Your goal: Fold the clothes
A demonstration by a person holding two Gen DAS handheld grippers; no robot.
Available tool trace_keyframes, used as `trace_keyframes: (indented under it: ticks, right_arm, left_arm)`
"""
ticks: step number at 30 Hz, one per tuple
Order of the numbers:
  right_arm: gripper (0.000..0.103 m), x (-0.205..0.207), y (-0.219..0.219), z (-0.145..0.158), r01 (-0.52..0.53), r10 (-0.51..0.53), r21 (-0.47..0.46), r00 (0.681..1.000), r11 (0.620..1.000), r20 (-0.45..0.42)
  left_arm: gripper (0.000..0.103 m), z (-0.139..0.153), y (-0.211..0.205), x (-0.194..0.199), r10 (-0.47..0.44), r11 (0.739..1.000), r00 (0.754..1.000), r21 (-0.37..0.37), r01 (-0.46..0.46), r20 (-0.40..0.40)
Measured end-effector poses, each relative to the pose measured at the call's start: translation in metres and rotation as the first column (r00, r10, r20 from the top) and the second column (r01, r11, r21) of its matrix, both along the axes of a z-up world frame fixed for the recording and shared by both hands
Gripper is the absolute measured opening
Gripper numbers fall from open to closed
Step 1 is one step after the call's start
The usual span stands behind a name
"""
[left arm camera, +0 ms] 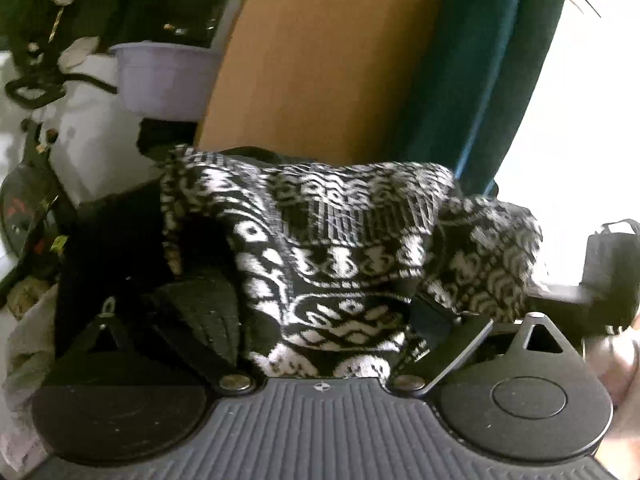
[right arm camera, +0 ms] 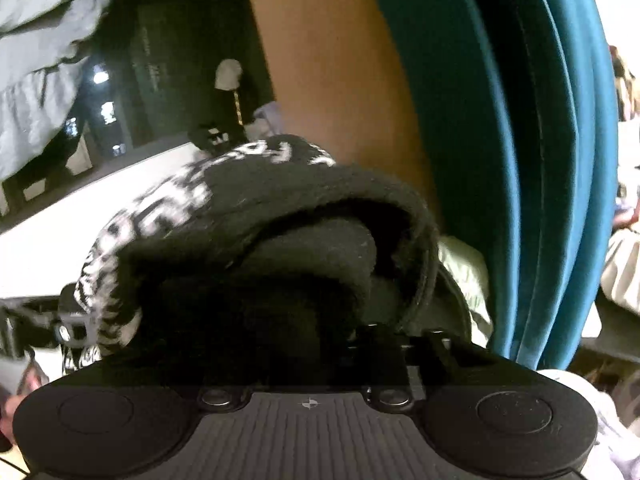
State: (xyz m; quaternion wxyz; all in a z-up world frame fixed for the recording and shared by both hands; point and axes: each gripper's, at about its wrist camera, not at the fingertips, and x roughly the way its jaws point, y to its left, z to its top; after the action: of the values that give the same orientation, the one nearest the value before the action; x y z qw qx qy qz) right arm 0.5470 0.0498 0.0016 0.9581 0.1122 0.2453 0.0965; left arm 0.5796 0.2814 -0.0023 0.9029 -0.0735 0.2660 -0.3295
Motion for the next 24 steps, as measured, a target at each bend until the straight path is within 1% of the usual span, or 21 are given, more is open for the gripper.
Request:
trace_keyframes:
  ticks: [1,2,3,4,5,6,7,8,10,12,13,14,15,16,17,19,21,22,24]
  right_arm:
    - [0.051,-0.003,-0.005,-0.002,0.012,-0.012,0.012,1.000,1.000,-0.009]
    - [0.058,-0.005,-0.006,-0.006,0.026,-0.025,0.016,1.000,1.000,-0.016]
    - [0.061,-0.004,-0.006,-0.010,0.036,-0.035,0.015,0.999,0.999,-0.026]
    - [0.069,-0.003,-0.007,-0.015,0.046,-0.045,0.015,0.998,0.999,-0.035]
    - [0.082,-0.003,-0.007,-0.018,0.057,-0.057,0.013,0.997,0.998,-0.050]
    - [0.091,-0.004,-0.007,-0.020,0.077,-0.076,0.006,0.993,0.997,-0.086]
    - [0.101,-0.011,-0.006,-0.023,0.094,-0.093,0.003,0.988,0.996,-0.124]
    - [0.101,-0.021,-0.006,-0.024,0.094,-0.091,0.017,0.984,0.995,-0.151]
    - [0.101,-0.040,-0.002,-0.023,0.060,-0.048,0.066,0.986,0.996,-0.160]
    - [0.099,-0.060,0.002,-0.030,0.038,-0.019,0.102,0.983,0.994,-0.182]
    - [0.092,-0.070,0.003,-0.034,0.021,0.004,0.125,0.980,0.992,-0.199]
    - [0.082,-0.076,0.006,-0.038,-0.006,0.041,0.156,0.973,0.988,-0.225]
    - [0.076,-0.078,0.013,-0.039,-0.031,0.077,0.181,0.965,0.983,-0.252]
    - [0.068,-0.080,0.020,-0.041,-0.053,0.109,0.202,0.955,0.978,-0.277]
    - [0.064,-0.081,0.029,-0.048,-0.061,0.120,0.200,0.946,0.978,-0.302]
    - [0.064,-0.071,0.045,-0.058,-0.064,0.128,0.191,0.929,0.979,-0.346]
    - [0.065,-0.061,0.050,-0.076,-0.048,0.112,0.173,0.916,0.984,-0.384]
    - [0.064,-0.055,0.053,-0.083,-0.044,0.101,0.150,0.912,0.988,-0.398]
    - [0.058,-0.052,0.061,-0.092,-0.069,0.092,0.069,0.904,0.995,-0.418]
  left_arm:
    - [0.097,-0.002,-0.004,0.003,0.004,1.000,1.000,0.025,-0.004,-0.003]
    - [0.097,-0.003,-0.007,0.005,0.009,0.999,1.000,0.049,-0.009,-0.006]
    - [0.096,-0.005,-0.011,0.008,0.014,0.997,1.000,0.074,-0.013,-0.008]
    - [0.095,-0.006,-0.012,0.011,0.017,0.997,1.000,0.079,-0.015,-0.017]
    - [0.095,-0.006,-0.013,0.014,0.020,0.997,0.999,0.077,-0.018,-0.027]
    - [0.095,-0.007,-0.015,0.016,0.022,0.997,0.999,0.080,-0.019,-0.034]
    - [0.095,-0.008,-0.016,0.017,0.022,0.996,0.999,0.088,-0.019,-0.036]
    - [0.095,-0.008,-0.017,0.017,0.021,0.995,0.999,0.097,-0.017,-0.034]
    - [0.095,-0.008,-0.018,0.018,0.018,0.994,0.999,0.105,-0.014,-0.034]
    - [0.095,-0.009,-0.017,0.018,0.016,0.994,0.999,0.104,-0.013,-0.034]
    - [0.095,-0.009,-0.016,0.019,0.015,0.995,0.999,0.103,-0.012,-0.034]
    - [0.095,-0.009,-0.016,0.019,0.014,0.995,0.999,0.101,-0.011,-0.034]
    - [0.095,-0.009,-0.016,0.019,0.015,0.995,0.999,0.101,-0.012,-0.034]
    - [0.095,-0.009,-0.016,0.020,0.016,0.995,0.999,0.100,-0.013,-0.034]
    - [0.095,-0.010,-0.017,0.020,0.018,0.995,0.999,0.099,-0.014,-0.034]
    - [0.095,-0.010,-0.018,0.022,0.021,0.995,0.999,0.100,-0.017,-0.034]
    - [0.095,-0.010,-0.019,0.020,0.022,0.995,0.999,0.101,-0.018,-0.035]
    - [0.095,-0.010,-0.019,0.019,0.022,0.995,0.999,0.101,-0.018,-0.035]
    - [0.095,-0.010,-0.019,0.017,0.022,0.995,0.999,0.102,-0.018,-0.037]
